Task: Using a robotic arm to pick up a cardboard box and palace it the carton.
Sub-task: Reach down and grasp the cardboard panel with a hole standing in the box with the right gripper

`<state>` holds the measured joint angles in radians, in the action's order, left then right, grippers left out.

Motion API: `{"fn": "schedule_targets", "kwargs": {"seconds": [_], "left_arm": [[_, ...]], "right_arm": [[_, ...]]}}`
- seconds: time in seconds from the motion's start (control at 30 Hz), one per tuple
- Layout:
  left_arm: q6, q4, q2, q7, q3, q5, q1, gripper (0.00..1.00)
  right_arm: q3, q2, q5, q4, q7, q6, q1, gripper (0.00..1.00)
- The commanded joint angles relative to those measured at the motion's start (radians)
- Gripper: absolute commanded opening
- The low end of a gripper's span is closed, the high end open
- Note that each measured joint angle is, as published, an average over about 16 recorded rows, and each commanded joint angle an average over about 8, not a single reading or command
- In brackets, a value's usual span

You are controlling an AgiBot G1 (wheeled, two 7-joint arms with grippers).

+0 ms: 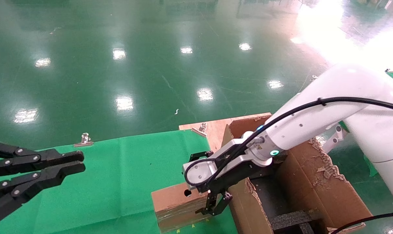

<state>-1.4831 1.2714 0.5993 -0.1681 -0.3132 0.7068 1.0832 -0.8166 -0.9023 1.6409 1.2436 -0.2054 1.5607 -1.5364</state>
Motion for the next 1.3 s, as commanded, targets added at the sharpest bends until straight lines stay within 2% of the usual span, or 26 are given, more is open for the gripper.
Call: {"fn": "schedule_targets", "kwargs": {"seconds": [0.03,0.1,0.13,0.17,0.33,0.4,0.43,1.3], "left_arm": [[0.000,0.000,0.000,0.000,0.000,0.000,0.000,0.59],[0.000,0.000,0.000,0.000,0.000,0.000,0.000,0.84],[0.000,0.000,0.000,0.000,0.000,0.000,0.000,0.96],[0.000,0.000,0.000,0.000,0.000,0.000,0.000,1.00],[0.000,0.000,0.000,0.000,0.000,0.000,0.000,1.00],[0.000,0.000,0.000,0.000,0.000,0.000,0.000,1.00],[0.000,0.000,0.000,0.000,0.000,0.000,0.000,1.00],[0.000,0.000,0.000,0.000,0.000,0.000,0.000,1.00]], "right_arm": [[-0.023,-0.010,0.025,0.014,0.004,-0.003,-0.010,1.00],[-0.034,-0.015,0.037,0.021,0.005,-0.006,-0.014,0.96],[-0.039,-0.018,0.041,0.024,0.005,-0.007,-0.015,0.89],[-0.043,-0.020,0.043,0.025,0.005,-0.008,-0.017,0.79],[-0.055,-0.025,0.049,0.028,0.004,-0.008,-0.020,0.17],[-0.054,-0.025,0.049,0.028,0.005,-0.009,-0.020,0.02],[-0.053,-0.024,0.049,0.028,0.005,-0.009,-0.019,0.00],[-0.042,-0.019,0.043,0.026,0.006,-0.010,-0.014,0.00]]}}
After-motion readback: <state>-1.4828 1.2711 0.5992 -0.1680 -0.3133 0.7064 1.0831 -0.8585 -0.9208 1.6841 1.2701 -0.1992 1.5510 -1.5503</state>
